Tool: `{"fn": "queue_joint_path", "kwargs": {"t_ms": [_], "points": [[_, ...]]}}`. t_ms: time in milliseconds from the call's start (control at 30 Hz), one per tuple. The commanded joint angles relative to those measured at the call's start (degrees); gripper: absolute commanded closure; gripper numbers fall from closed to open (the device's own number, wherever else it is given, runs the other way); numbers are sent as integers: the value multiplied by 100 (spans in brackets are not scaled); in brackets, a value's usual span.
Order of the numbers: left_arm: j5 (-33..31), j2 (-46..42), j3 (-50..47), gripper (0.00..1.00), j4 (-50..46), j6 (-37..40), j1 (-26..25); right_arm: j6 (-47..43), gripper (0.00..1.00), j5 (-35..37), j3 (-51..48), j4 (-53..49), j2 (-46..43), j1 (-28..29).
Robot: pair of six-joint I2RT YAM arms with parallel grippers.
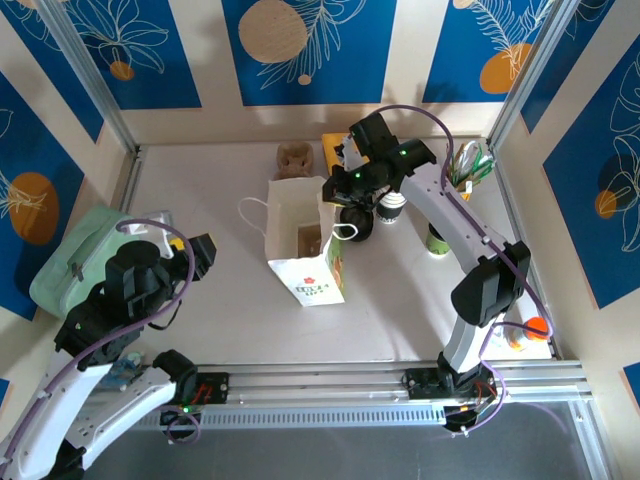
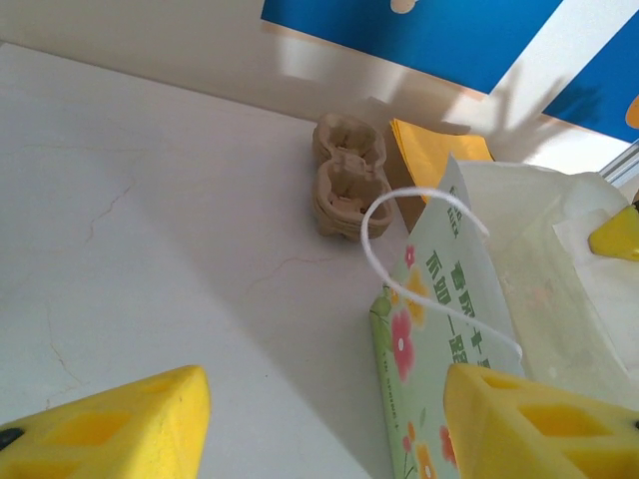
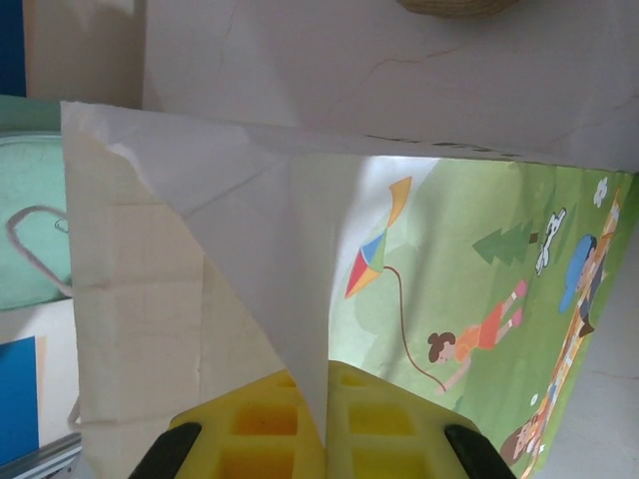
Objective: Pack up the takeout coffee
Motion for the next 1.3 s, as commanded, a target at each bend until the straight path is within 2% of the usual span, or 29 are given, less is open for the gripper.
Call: {"fn": "queue_joint_path", "kwargs": {"t_ms": [0, 167, 367, 667, 767, 967, 1267], "points": [[39, -35, -58, 37, 118, -14, -24, -160, 100, -174, 121, -139, 65, -89], [71, -16, -56, 36, 136, -23, -26, -215, 96, -153, 111, -136, 64, -159], [109, -20, -73, 37, 163, -42, -27, -352, 80, 141, 121, -322, 35, -261], [153, 16, -64, 37, 205, -39, -28, -463, 70, 421, 237, -648, -40, -414], [154, 15, -66, 36, 200, -42, -28, -532, 63, 603, 340, -807, -139, -465], [147, 50, -91, 36, 224, 21, -23, -616, 57, 1243, 440, -1084, -618, -478], [163, 205, -225, 33, 566, 329, -27, -765, 44, 2197, -33, -1137, -1705, -579]]}}
